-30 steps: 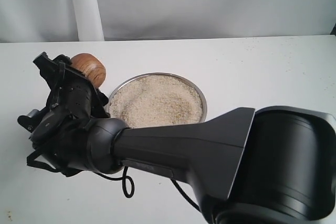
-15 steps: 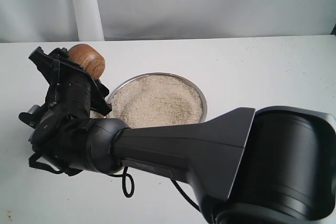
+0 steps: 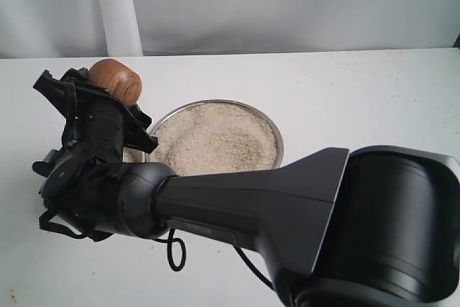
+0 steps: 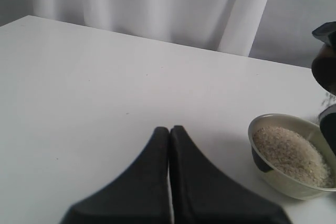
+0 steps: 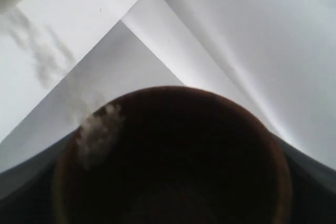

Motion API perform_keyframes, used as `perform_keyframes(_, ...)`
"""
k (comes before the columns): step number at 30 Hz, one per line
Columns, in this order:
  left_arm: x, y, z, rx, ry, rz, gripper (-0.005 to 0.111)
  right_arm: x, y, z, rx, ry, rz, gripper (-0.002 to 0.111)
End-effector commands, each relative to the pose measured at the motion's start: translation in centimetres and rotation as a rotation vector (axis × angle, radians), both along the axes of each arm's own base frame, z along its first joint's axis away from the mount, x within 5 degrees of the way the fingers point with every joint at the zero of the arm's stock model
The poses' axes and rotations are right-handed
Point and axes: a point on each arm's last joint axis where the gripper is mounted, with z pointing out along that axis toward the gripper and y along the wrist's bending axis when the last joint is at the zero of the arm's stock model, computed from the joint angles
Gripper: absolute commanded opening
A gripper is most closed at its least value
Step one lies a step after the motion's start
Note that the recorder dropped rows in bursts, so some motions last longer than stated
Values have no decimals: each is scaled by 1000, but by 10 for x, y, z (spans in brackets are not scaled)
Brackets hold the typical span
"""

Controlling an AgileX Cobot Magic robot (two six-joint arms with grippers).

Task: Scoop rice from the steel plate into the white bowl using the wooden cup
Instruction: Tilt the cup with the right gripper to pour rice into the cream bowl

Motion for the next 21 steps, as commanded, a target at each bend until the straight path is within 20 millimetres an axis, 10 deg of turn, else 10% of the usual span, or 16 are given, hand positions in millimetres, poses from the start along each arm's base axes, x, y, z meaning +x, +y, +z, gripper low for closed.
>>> perform_keyframes(1,1,0,0,-7,1,-2,0,-1,0,4,-80,-42,18,0)
perform_keyframes(21,1,0,0,-7,1,-2,0,-1,0,4,-60,-36,18,0)
